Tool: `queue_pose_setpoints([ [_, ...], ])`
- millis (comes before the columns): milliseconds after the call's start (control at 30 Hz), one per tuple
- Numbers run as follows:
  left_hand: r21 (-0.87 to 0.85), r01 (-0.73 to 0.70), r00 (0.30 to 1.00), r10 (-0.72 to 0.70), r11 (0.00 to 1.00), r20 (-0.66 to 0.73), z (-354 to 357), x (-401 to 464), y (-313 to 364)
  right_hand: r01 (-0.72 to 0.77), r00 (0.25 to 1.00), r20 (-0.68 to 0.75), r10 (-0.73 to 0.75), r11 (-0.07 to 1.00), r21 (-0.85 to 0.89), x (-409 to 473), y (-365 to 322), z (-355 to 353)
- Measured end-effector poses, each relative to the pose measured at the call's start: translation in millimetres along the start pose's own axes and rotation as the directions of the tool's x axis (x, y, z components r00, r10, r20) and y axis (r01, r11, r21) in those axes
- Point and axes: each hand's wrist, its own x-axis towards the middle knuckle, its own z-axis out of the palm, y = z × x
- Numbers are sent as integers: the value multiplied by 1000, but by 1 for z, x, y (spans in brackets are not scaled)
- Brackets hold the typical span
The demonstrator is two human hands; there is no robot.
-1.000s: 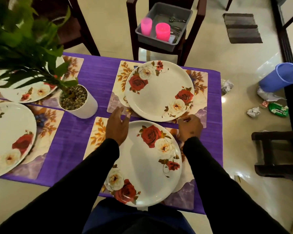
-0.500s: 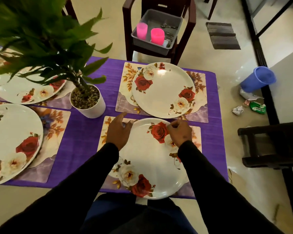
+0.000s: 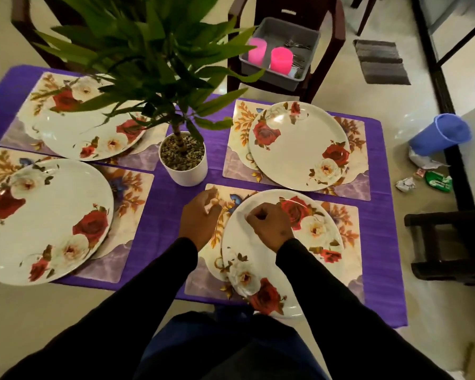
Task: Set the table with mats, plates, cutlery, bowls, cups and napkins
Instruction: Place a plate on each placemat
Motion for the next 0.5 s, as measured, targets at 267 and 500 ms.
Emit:
queue_pose_setpoints([
  [267, 23, -72, 993, 74, 997, -90, -52, -27, -27, 44, 966, 248, -68, 994, 102, -1, -48, 47],
  [500, -43, -65, 968, 52, 997, -247, -133, -25, -78, -89, 918, 394, -37, 951, 296, -30, -97, 112],
])
